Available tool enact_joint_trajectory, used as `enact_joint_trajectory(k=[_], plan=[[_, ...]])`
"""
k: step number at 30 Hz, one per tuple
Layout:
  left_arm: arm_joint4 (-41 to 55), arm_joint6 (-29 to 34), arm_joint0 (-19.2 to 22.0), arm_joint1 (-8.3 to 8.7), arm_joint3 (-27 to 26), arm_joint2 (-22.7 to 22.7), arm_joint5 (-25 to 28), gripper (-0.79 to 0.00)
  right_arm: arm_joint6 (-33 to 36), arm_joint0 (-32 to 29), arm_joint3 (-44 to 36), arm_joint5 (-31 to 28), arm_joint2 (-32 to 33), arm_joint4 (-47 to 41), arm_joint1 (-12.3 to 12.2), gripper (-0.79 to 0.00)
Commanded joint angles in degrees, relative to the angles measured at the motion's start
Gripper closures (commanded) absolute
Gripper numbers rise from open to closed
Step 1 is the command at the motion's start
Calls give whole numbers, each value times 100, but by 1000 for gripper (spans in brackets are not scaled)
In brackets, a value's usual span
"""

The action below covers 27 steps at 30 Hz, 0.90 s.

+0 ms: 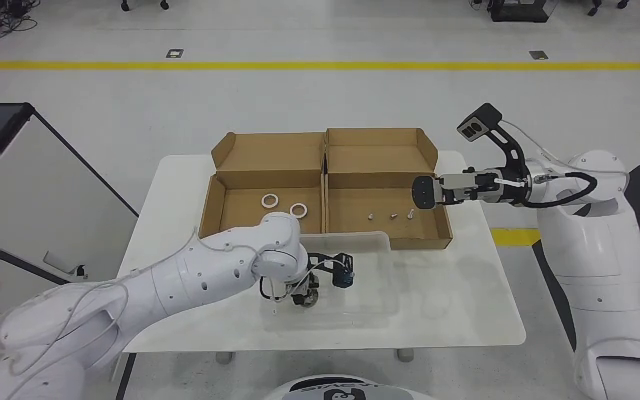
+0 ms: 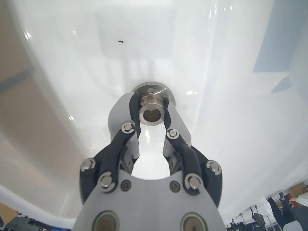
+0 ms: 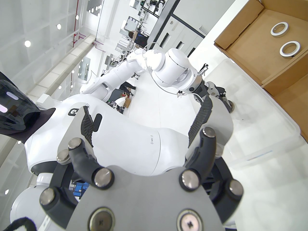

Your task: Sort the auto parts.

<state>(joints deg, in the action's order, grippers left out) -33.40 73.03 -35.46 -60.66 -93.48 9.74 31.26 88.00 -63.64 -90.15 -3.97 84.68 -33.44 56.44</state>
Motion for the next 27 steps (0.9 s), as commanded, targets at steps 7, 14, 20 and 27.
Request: enact_joint_trajectory(k=[7, 14, 20, 27], plan=[[305, 109, 325, 104, -384, 0, -109, 0, 0, 0, 0, 0, 0, 0, 0, -785], [550, 280, 625, 247, -808, 0, -281, 0, 0, 0, 0, 0, 0, 0, 0, -785], [638, 265, 702, 279, -910, 0, -266, 0, 0, 0, 0, 0, 0, 0, 0, -785], [628, 218, 688, 280, -902, 11, -289, 0, 0, 0, 0, 0, 0, 0, 0, -785]])
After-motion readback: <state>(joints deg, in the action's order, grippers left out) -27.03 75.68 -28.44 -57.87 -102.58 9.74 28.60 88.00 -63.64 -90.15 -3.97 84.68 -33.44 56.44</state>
